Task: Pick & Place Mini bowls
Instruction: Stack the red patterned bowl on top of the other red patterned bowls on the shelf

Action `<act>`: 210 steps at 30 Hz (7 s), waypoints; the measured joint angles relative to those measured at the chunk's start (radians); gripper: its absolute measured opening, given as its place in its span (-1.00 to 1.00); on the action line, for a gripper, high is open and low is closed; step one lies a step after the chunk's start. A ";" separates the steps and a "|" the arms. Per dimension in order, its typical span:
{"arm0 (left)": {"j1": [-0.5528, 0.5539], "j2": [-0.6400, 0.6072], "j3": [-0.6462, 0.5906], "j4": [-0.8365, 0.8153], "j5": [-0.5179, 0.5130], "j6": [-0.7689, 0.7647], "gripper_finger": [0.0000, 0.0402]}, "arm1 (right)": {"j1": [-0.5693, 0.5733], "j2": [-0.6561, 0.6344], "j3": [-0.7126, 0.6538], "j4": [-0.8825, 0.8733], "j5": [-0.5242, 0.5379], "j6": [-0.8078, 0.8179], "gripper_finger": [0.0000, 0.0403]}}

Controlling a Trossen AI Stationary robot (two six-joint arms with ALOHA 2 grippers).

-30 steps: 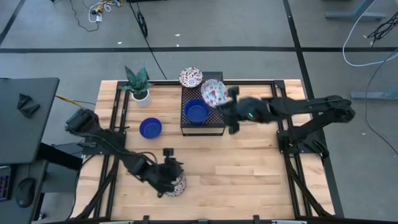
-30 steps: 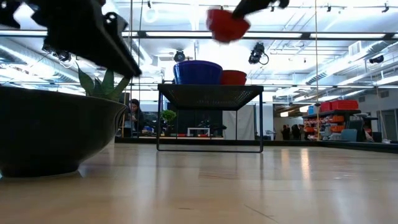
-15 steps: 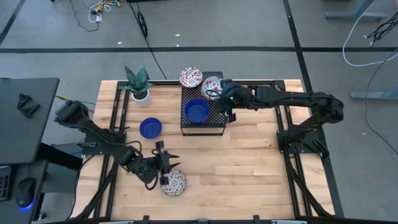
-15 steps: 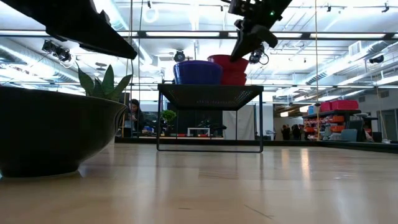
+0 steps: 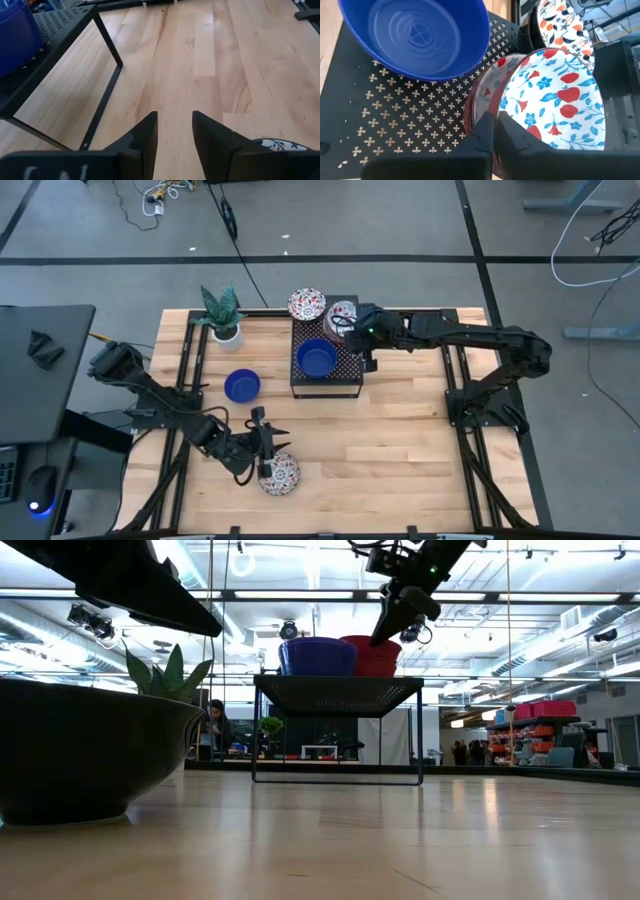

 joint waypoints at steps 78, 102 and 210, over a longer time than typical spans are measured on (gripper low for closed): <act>0.016 0.001 0.000 0.008 0.010 -0.005 -0.37 | -0.063 -0.054 -0.050 0.027 -0.102 0.152 -0.99; 0.016 0.001 0.000 0.011 0.011 -0.008 -0.37 | -0.185 -0.111 -0.119 0.194 0.030 0.280 -0.98; 0.077 0.001 0.000 0.041 0.060 -0.026 -0.37 | -0.365 -0.002 -0.183 0.467 -0.333 0.481 -0.98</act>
